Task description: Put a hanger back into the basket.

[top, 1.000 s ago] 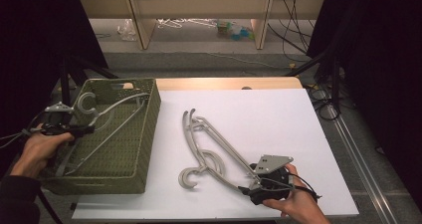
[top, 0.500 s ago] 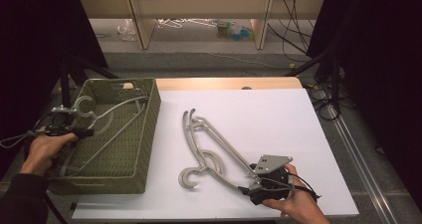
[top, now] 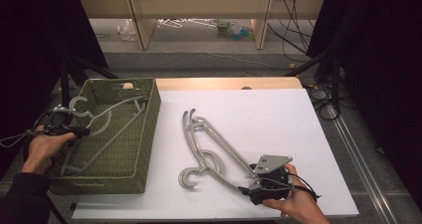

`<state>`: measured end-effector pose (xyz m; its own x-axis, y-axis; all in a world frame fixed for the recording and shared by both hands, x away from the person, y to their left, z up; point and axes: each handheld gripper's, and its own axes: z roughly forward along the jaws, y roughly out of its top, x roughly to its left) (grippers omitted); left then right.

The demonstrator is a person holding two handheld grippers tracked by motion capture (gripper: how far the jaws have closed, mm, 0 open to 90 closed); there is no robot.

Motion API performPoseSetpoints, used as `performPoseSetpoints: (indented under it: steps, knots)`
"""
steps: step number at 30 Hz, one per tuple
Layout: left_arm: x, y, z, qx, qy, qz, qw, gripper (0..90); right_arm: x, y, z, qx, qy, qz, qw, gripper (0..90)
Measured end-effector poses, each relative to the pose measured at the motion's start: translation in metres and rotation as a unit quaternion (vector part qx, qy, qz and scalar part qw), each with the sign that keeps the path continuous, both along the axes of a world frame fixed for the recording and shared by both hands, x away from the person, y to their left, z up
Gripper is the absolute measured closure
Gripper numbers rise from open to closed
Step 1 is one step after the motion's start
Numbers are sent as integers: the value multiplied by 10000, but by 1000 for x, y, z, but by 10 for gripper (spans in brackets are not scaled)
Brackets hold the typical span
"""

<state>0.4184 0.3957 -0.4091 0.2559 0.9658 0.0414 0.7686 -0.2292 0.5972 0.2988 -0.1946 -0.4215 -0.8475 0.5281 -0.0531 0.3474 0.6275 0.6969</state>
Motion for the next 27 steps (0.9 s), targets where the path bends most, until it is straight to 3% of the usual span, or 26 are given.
performPoseSetpoints:
  steps: [2, 4, 7, 9, 11, 15, 17, 18, 19, 21, 24, 26, 27]
  knots:
    - [0, 0, 0, -15, -15, 63, 10000, 720, 0, 0, 0, 3, 7, -5, 10000, 251]
    - [-2, 2, 3, -85, -130, 268, 9995, 627, 0, 0, -1, 6, 14, -9, 10000, 251]
    - [-11, 5, 15, -257, -597, 441, 9969, 536, 0, -1, -1, -23, 98, 11, 9999, 251]
    - [-19, 4, 25, -419, -943, 468, 9936, 495, 1, -1, -2, -27, 182, 3, 9998, 250]
    - [-29, -2, 34, -677, -1179, 394, 9899, 456, 2, -1, -4, 30, 68, -47, 10000, 250]
    - [-54, -25, 51, -998, -1728, 117, 9798, 411, 3, -3, -3, 67, 176, -37, 9998, 250]
    - [-67, -38, 56, -1236, -1945, -40, 9731, 389, 5, -3, -5, 183, 30, -117, 9998, 249]
    - [-73, -46, 58, -1315, -2009, -128, 9707, 387, 4, -3, -4, 179, 154, -122, 9996, 249]
    - [-79, -56, 58, -1366, -2072, -265, 9684, 379, 5, -3, -4, 240, 106, -156, 9995, 249]
    - [-87, -71, 56, -1414, -2083, -532, 9663, 342, 6, -4, -5, 290, 113, -179, 9994, 248]
    - [-99, -99, 48, -1597, -2132, -856, 9601, 298, 6, -4, -6, 313, 87, -222, 9992, 247]
    - [-106, -119, 43, -1806, -2156, -1079, 9536, 270, 6, -4, -6, 338, 77, -235, 9991, 245]
    - [-110, -132, 40, -1930, -2196, -1220, 9485, 263, 6, -4, -6, 361, 85, -240, 9990, 245]
